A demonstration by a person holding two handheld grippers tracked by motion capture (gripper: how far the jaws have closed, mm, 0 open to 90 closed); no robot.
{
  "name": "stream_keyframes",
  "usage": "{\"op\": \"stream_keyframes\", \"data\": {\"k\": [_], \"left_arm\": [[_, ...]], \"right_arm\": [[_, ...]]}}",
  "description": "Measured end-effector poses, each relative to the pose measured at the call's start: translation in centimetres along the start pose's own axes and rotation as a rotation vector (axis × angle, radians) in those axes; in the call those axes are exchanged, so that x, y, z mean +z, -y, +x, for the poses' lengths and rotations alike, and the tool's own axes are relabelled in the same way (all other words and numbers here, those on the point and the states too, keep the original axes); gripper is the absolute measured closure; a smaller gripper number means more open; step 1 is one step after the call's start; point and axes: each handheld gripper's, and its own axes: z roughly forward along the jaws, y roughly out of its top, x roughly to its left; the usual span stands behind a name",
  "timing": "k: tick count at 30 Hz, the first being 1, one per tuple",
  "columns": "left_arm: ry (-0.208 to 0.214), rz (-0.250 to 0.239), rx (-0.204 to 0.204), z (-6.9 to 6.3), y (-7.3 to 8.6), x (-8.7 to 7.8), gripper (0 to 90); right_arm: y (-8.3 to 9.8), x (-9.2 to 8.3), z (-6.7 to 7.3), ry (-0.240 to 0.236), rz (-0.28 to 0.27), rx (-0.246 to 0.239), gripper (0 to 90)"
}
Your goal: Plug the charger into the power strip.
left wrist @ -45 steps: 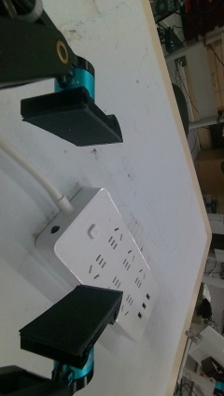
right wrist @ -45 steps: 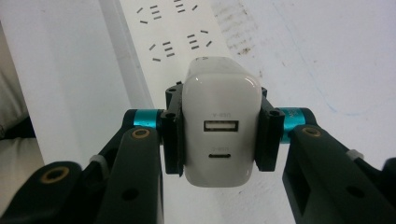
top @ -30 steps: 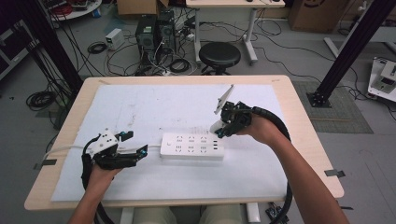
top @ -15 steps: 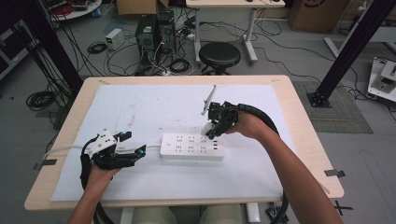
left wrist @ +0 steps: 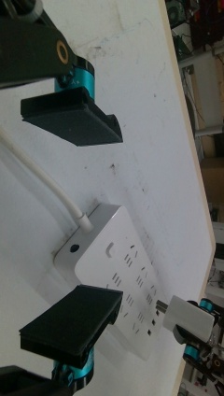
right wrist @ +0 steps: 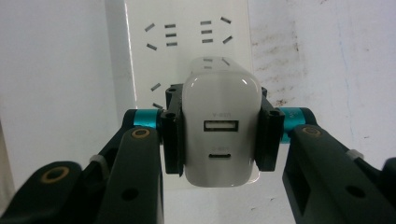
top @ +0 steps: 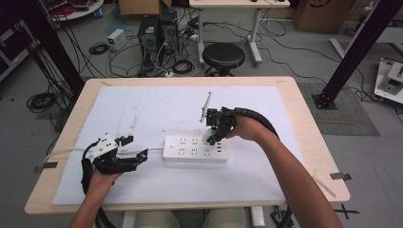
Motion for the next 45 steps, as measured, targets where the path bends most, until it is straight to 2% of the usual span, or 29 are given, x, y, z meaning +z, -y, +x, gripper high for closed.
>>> {"op": "stream_keyframes", "data": {"k": [6, 9, 18, 21, 25, 33, 44, 45], "left_arm": [[-0.002, -0.003, -0.004, 0.2, 0.2, -0.1, 20.6], [-0.001, -0.001, -0.007, 0.3, 0.3, -0.2, 20.6], [-0.003, -0.004, -0.017, 0.6, 0.6, 0.0, 20.6], [0.000, -0.004, -0.013, 0.5, 0.6, 0.0, 20.6], [-0.002, -0.004, -0.014, 0.6, 0.6, -0.1, 20.6], [-0.006, -0.008, -0.021, 0.6, 0.6, 0.1, 20.6], [-0.016, -0.013, -0.028, 0.6, 1.1, 0.1, 20.6], [-0.016, -0.014, -0.025, 0.6, 1.0, 0.1, 20.6]], "right_arm": [[-0.2, 0.6, -0.2, -0.009, 0.016, -0.017, 63.1], [-0.3, 0.7, -0.2, 0.002, 0.025, -0.029, 63.1], [-1.6, 1.1, 0.3, 0.026, 0.098, -0.092, 63.3], [-1.7, 1.1, 0.2, 0.021, 0.104, -0.084, 63.4], [-1.8, 1.1, 0.2, 0.019, 0.106, -0.050, 63.4], [-2.5, 1.4, 0.6, 0.041, 0.126, -0.103, 63.5], [-2.9, 1.6, 0.8, 0.047, 0.145, -0.096, 63.4], [-2.9, 2.3, 0.9, 0.059, 0.178, -0.104, 63.5]]}}
